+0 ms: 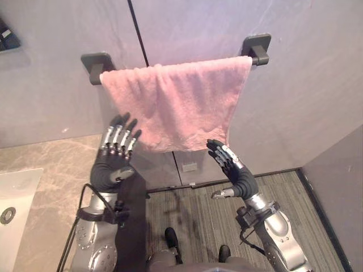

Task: Organize washtable

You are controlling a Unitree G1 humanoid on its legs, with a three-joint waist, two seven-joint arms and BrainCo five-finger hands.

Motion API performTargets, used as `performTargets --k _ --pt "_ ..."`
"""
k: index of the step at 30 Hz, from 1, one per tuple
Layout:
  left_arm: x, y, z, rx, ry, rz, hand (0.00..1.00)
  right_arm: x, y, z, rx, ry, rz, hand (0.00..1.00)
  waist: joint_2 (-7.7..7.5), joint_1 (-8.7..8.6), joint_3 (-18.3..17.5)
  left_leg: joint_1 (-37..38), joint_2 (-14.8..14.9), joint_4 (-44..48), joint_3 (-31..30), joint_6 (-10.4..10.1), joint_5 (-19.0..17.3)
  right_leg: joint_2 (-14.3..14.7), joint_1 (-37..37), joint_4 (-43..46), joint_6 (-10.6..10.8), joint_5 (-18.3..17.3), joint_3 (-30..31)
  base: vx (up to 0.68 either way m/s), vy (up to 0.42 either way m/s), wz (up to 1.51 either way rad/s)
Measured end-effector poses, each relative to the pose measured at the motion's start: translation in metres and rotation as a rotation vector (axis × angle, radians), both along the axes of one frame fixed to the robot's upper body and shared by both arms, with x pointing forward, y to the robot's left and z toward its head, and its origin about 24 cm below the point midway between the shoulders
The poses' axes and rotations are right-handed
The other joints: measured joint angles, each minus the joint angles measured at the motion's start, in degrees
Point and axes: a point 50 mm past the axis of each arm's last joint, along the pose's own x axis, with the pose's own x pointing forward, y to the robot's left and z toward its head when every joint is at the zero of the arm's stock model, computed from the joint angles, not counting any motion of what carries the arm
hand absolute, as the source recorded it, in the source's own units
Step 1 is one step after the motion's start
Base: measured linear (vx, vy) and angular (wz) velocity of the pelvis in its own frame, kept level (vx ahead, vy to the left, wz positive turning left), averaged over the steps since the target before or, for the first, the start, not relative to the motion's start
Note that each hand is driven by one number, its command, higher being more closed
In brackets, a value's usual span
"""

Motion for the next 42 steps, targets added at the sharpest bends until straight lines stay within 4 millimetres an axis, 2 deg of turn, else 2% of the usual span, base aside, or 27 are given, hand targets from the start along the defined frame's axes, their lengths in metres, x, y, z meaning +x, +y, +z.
performTargets --k 3,7,12,16,20,31,42 --pt "0.005 -0.001 -0.009 -0.008 0.05 -0.033 0.0 0.005 0.005 0.006 0.033 -0.016 0.034 0.0 -0.15 0.03 -0.25 0.3 0.01 -0.23 -0.04 -0.13 -0.1 -0.06 -0.29 1.09 -0.06 -0.62 0.03 -0.03 0.004 0.01" --pt "0.013 -0.008 -0.006 -0.038 0.038 -0.065 0.0 0.014 0.015 0.018 0.044 -0.066 0.064 0.0 -0.55 0.23 -0.76 0.33 0.04 -0.5 -0.21 -0.38 -0.29 -0.08 -0.77 2.0 -0.21 -1.55 0.02 -0.05 0.005 0.01" --pt "0.022 -0.007 -0.013 -0.046 0.084 -0.044 0.0 0.021 0.024 0.025 0.055 -0.088 0.073 0.0 -0.9 0.56 -1.08 0.32 0.02 -0.49 0.05 -0.37 -0.28 -0.15 -1.05 2.28 -0.21 -1.41 0.24 0.0 0.002 -0.02" --pt "0.035 -0.008 -0.014 -0.068 0.096 -0.011 0.0 0.038 0.025 0.014 0.028 -0.039 0.041 0.0 -0.91 1.37 -1.09 0.52 0.02 -0.28 0.12 -0.03 0.01 -0.18 -1.23 3.05 -0.18 -1.39 0.3 0.0 0.0 0.0" --pt "0.043 -0.011 -0.017 -0.112 0.114 0.02 0.0 0.05 0.028 0.011 0.023 -0.018 0.021 0.0 -0.89 1.54 -1.11 0.54 0.02 -0.21 0.14 0.03 0.26 -0.18 -1.23 3.04 -0.17 -1.38 0.37 0.0 0.0 0.0" --pt "0.065 -0.021 -0.016 -0.151 0.116 0.037 0.0 0.064 0.043 0.004 0.009 0.035 0.025 0.0 -0.86 1.68 -1.09 -0.28 0.01 -0.52 0.07 0.12 0.35 -0.2 -2.14 3.16 -0.22 -1.42 0.28 0.0 0.0 0.0" --pt "0.081 -0.053 -0.033 -0.162 0.221 -0.038 0.0 0.075 0.059 -0.002 -0.035 0.073 0.053 0.0 -0.77 1.68 -1.03 -2.1 0.05 -0.53 -0.19 0.21 0.63 -0.25 -3.79 3.65 -0.23 -1.42 -0.11 0.0 0.0 0.02"
